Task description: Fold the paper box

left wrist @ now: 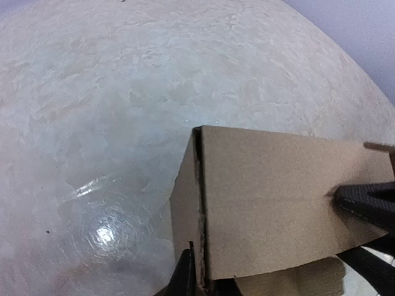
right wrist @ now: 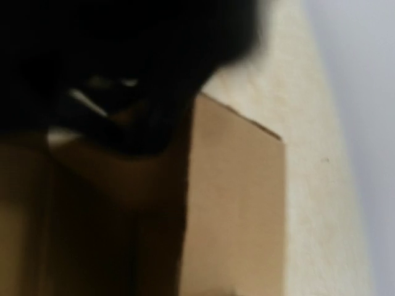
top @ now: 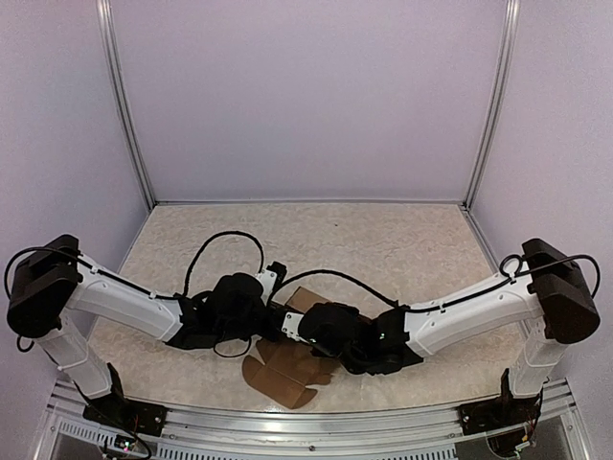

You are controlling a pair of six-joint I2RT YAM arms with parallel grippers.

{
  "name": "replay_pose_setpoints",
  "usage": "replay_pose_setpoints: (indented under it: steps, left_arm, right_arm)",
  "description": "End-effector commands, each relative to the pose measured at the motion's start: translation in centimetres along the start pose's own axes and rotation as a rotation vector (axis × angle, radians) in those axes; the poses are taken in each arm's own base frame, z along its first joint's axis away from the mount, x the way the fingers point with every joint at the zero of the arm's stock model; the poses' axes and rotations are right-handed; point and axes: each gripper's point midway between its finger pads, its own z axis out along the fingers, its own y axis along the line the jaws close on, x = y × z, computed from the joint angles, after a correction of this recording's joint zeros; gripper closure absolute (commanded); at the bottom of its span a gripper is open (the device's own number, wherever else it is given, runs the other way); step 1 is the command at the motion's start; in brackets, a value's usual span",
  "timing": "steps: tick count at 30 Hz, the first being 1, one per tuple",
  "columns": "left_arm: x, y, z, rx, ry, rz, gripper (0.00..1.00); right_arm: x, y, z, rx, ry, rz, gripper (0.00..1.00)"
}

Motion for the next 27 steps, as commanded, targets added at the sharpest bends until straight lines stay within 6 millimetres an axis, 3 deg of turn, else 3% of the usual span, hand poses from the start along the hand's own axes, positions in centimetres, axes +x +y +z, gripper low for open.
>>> replay_pose_setpoints:
  steps: [1, 6, 10, 19, 27]
  left_arm:
    - [-3.0, -1.0, 0.0, 0.011, -0.086, 0.022, 1.00]
    - [-3.6, -0.7, -0.1, -0.021, -0.082, 0.065, 1.00]
    - [-4.0, -0.7, -0.1, -0.034, -0.079, 0.102, 1.00]
    - [-4.9, 0.0, 0.3, -0.048, -0.056, 0.135, 1.00]
    - [-4.6, 0.3, 0.9, -0.049, 0.005, 0.179, 1.00]
  right_arm:
    - [0.1, 2.5, -0.4, -0.200, 0.004, 0.075, 0.71]
    - [-1.3, 0.9, -1.2, -0.276, -0.044, 0.210, 0.44]
    - [-2.0, -0.8, -2.0, -0.337, -0.086, 0.332, 0.30]
    - [-3.6, -6.4, -5.2, -0.429, -0.242, 0.602, 0.19]
    - [-2.6, -11.0, -6.1, -0.430, -0.324, 0.809, 0.18]
